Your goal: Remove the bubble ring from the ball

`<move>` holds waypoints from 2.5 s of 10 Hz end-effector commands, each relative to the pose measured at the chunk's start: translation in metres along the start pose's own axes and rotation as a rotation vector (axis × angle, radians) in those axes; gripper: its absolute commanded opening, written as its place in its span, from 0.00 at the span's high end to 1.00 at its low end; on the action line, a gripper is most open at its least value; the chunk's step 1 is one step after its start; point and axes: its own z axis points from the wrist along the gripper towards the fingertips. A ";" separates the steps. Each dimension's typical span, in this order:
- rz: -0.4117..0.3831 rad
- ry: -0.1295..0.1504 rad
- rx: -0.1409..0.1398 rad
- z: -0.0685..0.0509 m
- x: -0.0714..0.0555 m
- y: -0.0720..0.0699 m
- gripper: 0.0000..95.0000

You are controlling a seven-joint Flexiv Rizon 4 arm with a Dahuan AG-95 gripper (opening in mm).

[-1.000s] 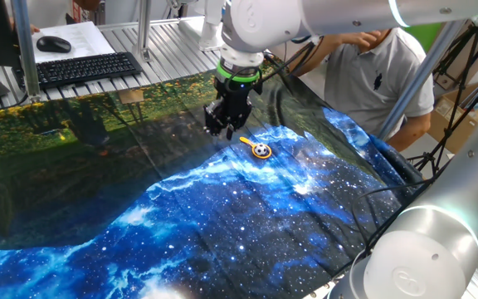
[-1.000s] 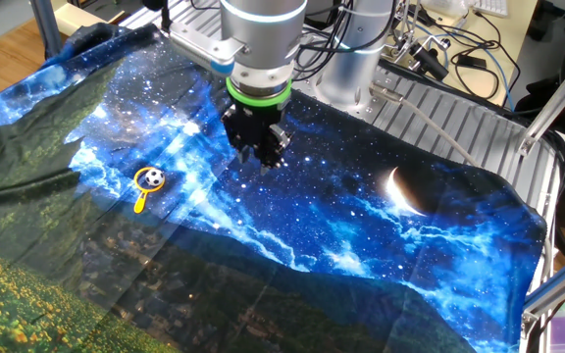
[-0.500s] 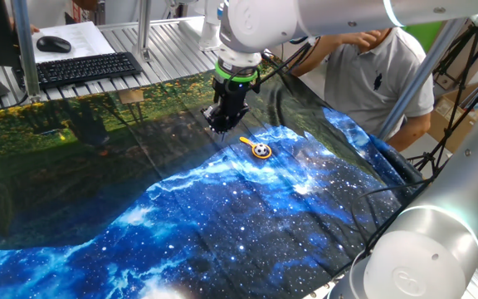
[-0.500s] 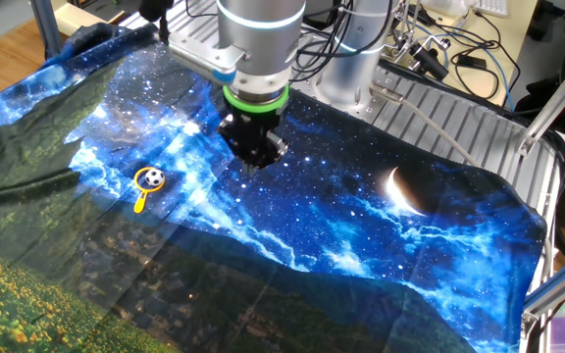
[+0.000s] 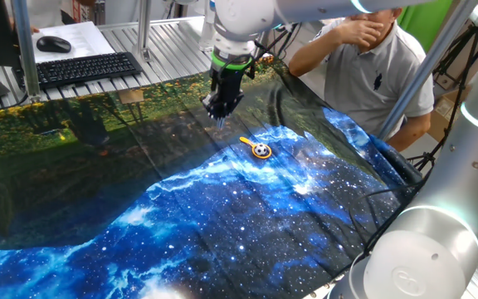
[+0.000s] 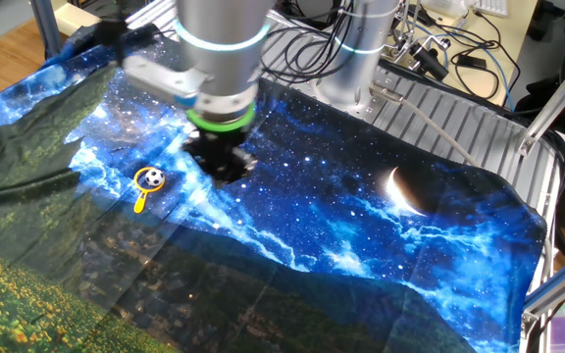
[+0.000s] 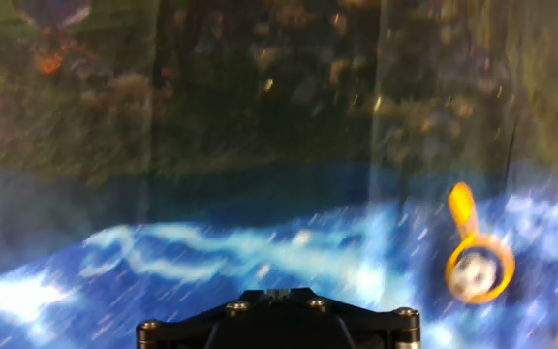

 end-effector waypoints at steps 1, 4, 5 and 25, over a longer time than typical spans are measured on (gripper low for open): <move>-0.042 -0.001 0.001 0.003 -0.013 -0.017 1.00; -0.074 -0.005 0.001 0.011 -0.030 -0.034 1.00; -0.091 -0.008 -0.002 0.013 -0.030 -0.040 1.00; -0.086 -0.008 0.128 0.029 -0.034 -0.067 0.40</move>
